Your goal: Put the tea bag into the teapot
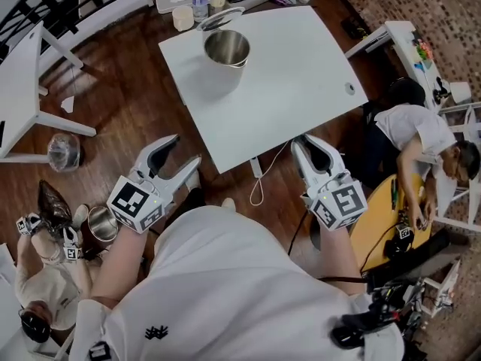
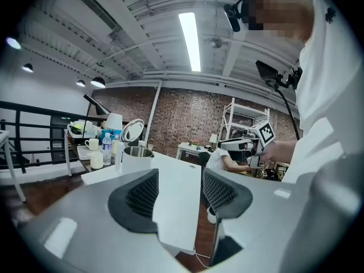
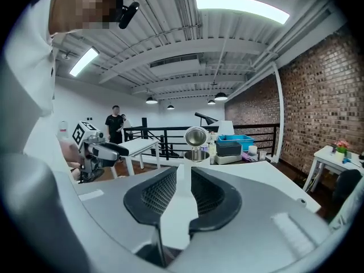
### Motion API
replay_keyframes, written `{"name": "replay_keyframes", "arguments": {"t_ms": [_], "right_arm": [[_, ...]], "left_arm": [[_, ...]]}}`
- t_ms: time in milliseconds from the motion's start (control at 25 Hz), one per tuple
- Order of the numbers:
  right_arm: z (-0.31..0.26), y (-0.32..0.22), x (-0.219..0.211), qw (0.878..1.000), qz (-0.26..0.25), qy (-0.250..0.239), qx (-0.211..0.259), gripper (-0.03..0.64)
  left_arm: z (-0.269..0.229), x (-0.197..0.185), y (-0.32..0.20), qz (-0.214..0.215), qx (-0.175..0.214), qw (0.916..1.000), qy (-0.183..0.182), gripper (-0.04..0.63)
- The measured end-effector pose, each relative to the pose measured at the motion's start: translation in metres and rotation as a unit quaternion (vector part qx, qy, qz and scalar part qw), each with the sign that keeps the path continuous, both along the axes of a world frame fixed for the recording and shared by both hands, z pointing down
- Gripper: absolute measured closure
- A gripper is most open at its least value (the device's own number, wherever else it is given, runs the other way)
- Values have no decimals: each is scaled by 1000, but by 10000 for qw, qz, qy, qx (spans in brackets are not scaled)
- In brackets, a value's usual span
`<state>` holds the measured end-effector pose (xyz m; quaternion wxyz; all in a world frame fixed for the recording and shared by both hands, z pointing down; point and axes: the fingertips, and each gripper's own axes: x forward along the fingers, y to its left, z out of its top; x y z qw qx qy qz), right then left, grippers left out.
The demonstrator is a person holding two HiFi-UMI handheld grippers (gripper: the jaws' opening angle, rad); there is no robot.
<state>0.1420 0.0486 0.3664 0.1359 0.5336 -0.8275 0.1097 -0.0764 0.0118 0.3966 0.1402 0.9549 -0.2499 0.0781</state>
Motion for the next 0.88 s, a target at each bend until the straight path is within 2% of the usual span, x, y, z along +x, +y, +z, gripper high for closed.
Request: {"name": "replay_keyframes", "arguments": {"t_ms": [360,880], "right_arm": [[8,58,13,9991,-350,-210,84,535],[2,86,-3,9971,-695,-252,156,541]], "left_arm": [[7,9,64,-310,-102,9993,-197,368],[-4,-1,107,-609,-64,9979,-213,368]]}}
